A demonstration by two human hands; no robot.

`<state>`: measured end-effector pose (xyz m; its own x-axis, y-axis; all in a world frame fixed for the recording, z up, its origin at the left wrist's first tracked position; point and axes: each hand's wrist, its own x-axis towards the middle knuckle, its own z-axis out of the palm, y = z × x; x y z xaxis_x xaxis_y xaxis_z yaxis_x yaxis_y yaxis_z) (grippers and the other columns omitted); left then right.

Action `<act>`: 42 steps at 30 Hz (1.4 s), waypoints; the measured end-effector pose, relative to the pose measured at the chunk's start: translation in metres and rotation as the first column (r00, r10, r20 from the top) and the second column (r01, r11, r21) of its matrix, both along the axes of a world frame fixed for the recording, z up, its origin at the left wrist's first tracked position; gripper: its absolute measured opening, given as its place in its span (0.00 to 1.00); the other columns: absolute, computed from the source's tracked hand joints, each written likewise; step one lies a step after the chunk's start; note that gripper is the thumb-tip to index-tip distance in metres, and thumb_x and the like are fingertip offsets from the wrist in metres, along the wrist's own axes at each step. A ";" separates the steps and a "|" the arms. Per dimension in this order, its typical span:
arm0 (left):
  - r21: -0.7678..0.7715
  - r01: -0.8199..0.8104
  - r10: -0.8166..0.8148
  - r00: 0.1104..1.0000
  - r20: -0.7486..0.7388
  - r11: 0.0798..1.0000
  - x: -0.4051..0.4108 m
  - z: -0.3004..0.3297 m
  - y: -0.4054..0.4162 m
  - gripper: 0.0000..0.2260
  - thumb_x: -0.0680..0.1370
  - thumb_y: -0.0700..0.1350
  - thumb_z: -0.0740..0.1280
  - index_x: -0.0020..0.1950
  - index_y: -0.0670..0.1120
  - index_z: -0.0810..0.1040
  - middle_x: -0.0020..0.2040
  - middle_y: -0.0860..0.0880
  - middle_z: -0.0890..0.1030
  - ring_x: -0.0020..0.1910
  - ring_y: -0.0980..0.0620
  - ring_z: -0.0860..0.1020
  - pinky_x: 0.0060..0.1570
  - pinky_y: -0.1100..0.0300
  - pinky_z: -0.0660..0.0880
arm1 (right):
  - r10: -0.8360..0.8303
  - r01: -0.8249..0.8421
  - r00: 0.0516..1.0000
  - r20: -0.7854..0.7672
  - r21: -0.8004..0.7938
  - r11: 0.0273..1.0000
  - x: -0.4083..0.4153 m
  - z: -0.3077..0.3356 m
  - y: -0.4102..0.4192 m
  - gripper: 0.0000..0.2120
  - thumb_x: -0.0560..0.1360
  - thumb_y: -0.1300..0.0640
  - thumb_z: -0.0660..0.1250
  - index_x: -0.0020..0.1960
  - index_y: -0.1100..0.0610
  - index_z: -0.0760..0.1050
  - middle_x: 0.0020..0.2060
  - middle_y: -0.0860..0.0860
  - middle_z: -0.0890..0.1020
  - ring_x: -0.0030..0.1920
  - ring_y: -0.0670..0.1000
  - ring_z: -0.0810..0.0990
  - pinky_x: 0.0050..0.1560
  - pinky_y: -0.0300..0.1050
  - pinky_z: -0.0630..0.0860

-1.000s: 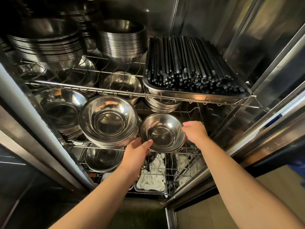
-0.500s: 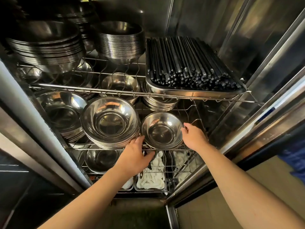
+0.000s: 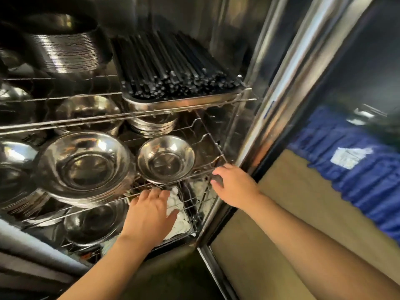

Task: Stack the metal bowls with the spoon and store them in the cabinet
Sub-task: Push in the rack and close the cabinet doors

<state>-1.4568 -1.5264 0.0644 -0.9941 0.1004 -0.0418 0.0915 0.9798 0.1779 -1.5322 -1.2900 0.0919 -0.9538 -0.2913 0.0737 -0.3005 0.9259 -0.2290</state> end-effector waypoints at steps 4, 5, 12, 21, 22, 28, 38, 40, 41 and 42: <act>0.012 0.114 -0.114 0.993 -0.031 0.993 0.016 0.024 0.038 0.24 0.78 0.64 0.59 0.69 0.52 0.72 0.65 0.52 0.77 0.67 0.48 0.73 0.64 0.51 0.73 | 0.008 -0.008 0.997 -0.073 0.007 1.000 0.053 0.015 0.039 0.11 0.77 0.49 0.65 0.53 0.55 0.80 0.48 0.52 0.79 0.53 0.56 0.77 0.50 0.51 0.76; 0.010 0.145 -0.144 0.988 -0.047 0.989 0.022 0.030 0.051 0.25 0.78 0.64 0.59 0.70 0.52 0.72 0.66 0.52 0.77 0.67 0.49 0.73 0.64 0.52 0.73 | -0.003 0.004 0.996 -0.095 0.006 1.000 0.070 0.020 0.051 0.10 0.77 0.49 0.65 0.51 0.55 0.80 0.47 0.53 0.79 0.53 0.57 0.77 0.50 0.50 0.76; -0.059 0.350 -0.354 0.917 -0.184 0.935 0.107 0.069 0.178 0.23 0.78 0.63 0.60 0.69 0.53 0.73 0.66 0.53 0.77 0.67 0.49 0.73 0.65 0.52 0.72 | -0.162 0.184 0.961 -0.225 0.080 0.980 0.226 0.054 0.165 0.11 0.76 0.46 0.64 0.47 0.53 0.79 0.43 0.51 0.79 0.49 0.55 0.79 0.42 0.48 0.76; 0.104 0.598 -0.451 0.697 -0.557 0.794 0.261 0.112 0.377 0.22 0.78 0.54 0.60 0.69 0.45 0.72 0.57 0.45 0.76 0.54 0.42 0.74 0.54 0.44 0.76 | 0.098 -0.074 0.970 -0.224 0.112 0.991 0.439 0.066 0.274 0.10 0.74 0.47 0.64 0.43 0.53 0.78 0.40 0.51 0.78 0.45 0.53 0.74 0.42 0.50 0.76; 0.175 0.632 -0.416 0.668 -0.618 0.755 0.279 0.119 0.398 0.22 0.79 0.53 0.60 0.70 0.44 0.71 0.58 0.45 0.75 0.55 0.43 0.74 0.57 0.47 0.74 | 0.114 -0.096 0.971 -0.210 0.096 0.991 0.457 0.065 0.283 0.10 0.75 0.47 0.64 0.44 0.53 0.78 0.41 0.51 0.78 0.46 0.53 0.74 0.44 0.50 0.77; 0.465 0.595 -0.220 0.739 -0.637 0.655 0.327 0.143 0.486 0.46 0.74 0.56 0.74 0.79 0.34 0.52 0.68 0.36 0.68 0.67 0.38 0.69 0.68 0.45 0.70 | -0.007 0.035 0.983 -0.185 0.150 0.988 0.523 0.069 0.357 0.09 0.74 0.48 0.66 0.48 0.52 0.79 0.43 0.50 0.79 0.49 0.53 0.76 0.45 0.52 0.79; 0.497 0.523 -0.043 0.717 -0.696 0.692 0.340 0.126 0.466 0.46 0.70 0.42 0.75 0.79 0.39 0.50 0.64 0.41 0.68 0.62 0.43 0.70 0.59 0.55 0.73 | -0.186 0.225 0.948 -0.260 0.128 0.966 0.523 0.087 0.394 0.18 0.77 0.44 0.63 0.62 0.53 0.71 0.52 0.51 0.78 0.54 0.55 0.76 0.48 0.51 0.77; 0.491 0.515 -0.029 0.710 -0.704 0.703 0.352 0.123 0.444 0.45 0.69 0.44 0.76 0.79 0.40 0.52 0.64 0.45 0.67 0.61 0.47 0.72 0.55 0.59 0.72 | -0.209 0.237 0.941 -0.267 0.078 0.968 0.509 0.088 0.387 0.28 0.76 0.41 0.64 0.70 0.54 0.64 0.58 0.52 0.77 0.56 0.55 0.77 0.49 0.52 0.77; 0.489 0.499 -0.016 0.712 -0.702 0.716 0.359 0.122 0.428 0.44 0.70 0.44 0.75 0.78 0.41 0.53 0.64 0.47 0.66 0.60 0.48 0.73 0.53 0.59 0.73 | -0.201 0.222 0.941 -0.274 0.048 0.974 0.500 0.088 0.378 0.32 0.76 0.39 0.64 0.73 0.55 0.61 0.61 0.53 0.76 0.57 0.55 0.77 0.50 0.52 0.77; 0.491 0.489 -0.009 0.715 -0.699 0.721 0.366 0.121 0.415 0.43 0.70 0.45 0.74 0.78 0.42 0.54 0.63 0.48 0.67 0.59 0.48 0.74 0.51 0.59 0.75 | -0.192 0.206 0.942 -0.277 0.022 0.978 0.492 0.088 0.370 0.36 0.75 0.38 0.65 0.75 0.55 0.58 0.62 0.54 0.75 0.58 0.56 0.77 0.50 0.52 0.77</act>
